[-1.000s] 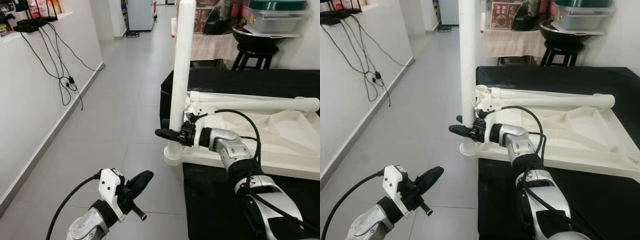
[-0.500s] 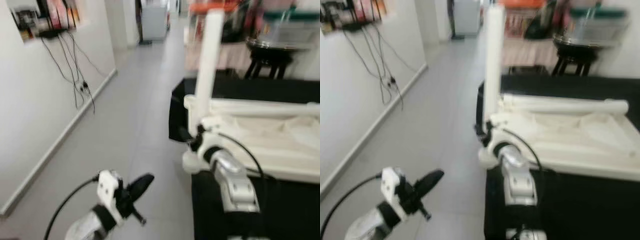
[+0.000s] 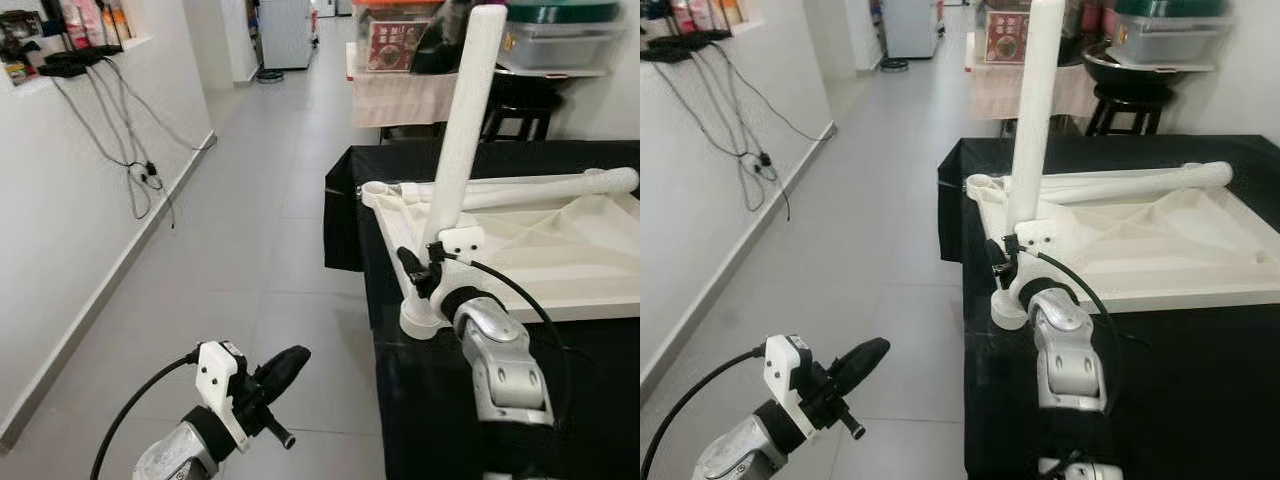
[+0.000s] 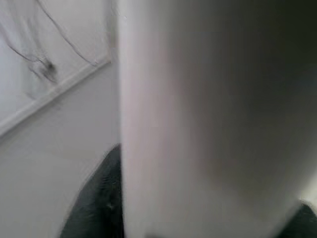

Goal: Building children table

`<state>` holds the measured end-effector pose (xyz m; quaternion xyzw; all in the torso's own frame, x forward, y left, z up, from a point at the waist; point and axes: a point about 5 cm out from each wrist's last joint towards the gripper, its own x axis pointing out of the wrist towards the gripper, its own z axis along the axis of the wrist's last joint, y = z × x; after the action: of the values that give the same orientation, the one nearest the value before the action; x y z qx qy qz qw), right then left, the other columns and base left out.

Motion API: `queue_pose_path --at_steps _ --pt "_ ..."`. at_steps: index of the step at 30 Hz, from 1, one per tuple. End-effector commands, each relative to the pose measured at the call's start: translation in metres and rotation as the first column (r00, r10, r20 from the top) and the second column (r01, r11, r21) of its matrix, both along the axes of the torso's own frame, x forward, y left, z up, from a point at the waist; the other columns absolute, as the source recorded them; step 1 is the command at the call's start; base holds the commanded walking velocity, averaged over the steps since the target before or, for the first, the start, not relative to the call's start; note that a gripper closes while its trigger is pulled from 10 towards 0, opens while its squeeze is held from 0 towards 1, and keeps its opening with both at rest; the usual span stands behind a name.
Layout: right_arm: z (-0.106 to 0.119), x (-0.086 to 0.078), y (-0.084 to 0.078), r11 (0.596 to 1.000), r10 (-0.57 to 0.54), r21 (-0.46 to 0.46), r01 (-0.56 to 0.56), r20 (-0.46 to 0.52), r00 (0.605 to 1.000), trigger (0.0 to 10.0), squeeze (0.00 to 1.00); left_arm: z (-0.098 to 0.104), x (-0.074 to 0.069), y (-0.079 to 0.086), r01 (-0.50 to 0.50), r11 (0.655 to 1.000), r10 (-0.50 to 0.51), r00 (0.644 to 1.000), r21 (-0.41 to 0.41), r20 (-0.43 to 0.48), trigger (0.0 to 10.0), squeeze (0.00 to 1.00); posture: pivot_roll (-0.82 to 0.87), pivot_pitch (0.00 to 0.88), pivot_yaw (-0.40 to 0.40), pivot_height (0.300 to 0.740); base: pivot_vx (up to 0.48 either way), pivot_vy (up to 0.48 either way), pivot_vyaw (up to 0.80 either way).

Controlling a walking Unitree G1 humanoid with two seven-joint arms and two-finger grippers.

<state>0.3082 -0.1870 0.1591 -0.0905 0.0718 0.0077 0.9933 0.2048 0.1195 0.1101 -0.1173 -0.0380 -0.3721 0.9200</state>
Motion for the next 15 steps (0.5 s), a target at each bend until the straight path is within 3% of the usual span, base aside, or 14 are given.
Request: queue_pose_path --at_steps 1,5,8,12,15 --pt "-0.007 -0.009 -0.024 0.989 -0.147 -0.044 0.145 -0.061 0.987 10.0 1.00 -0.002 0.001 0.004 0.000 1.000 0.000 1.000 0.005 -0.014 10.0 0.00 -0.07 0.000 0.008 0.740 0.000 0.000 0.00" --pt "-0.004 -0.018 -0.051 0.967 -0.249 -0.072 0.245 -0.054 0.967 10.0 1.00 -0.001 0.001 0.005 0.002 1.000 -0.002 1.000 0.004 -0.016 10.0 0.00 -0.09 0.000 0.011 0.740 0.000 0.000 0.00" --pt "-0.003 -0.020 -0.054 0.962 -0.265 -0.075 0.261 -0.052 0.963 10.0 1.00 -0.002 0.001 0.006 0.003 1.000 -0.003 1.000 0.003 -0.017 10.0 0.00 -0.09 0.000 0.013 0.740 0.000 0.000 0.00" --pt "-0.008 -0.028 -0.034 0.980 -0.197 -0.022 0.196 -0.113 0.974 10.0 1.00 -0.001 0.002 0.005 0.015 1.000 -0.015 1.000 0.001 -0.020 10.0 0.00 -0.09 0.000 0.010 0.740 0.000 0.000 0.00" --pt "-0.016 -0.034 -0.027 0.986 -0.164 0.011 0.168 -0.167 0.972 10.0 1.00 0.000 0.002 0.006 0.013 1.000 -0.014 1.000 -0.004 -0.020 10.0 0.00 -0.09 0.000 0.006 0.740 0.000 0.000 0.00"
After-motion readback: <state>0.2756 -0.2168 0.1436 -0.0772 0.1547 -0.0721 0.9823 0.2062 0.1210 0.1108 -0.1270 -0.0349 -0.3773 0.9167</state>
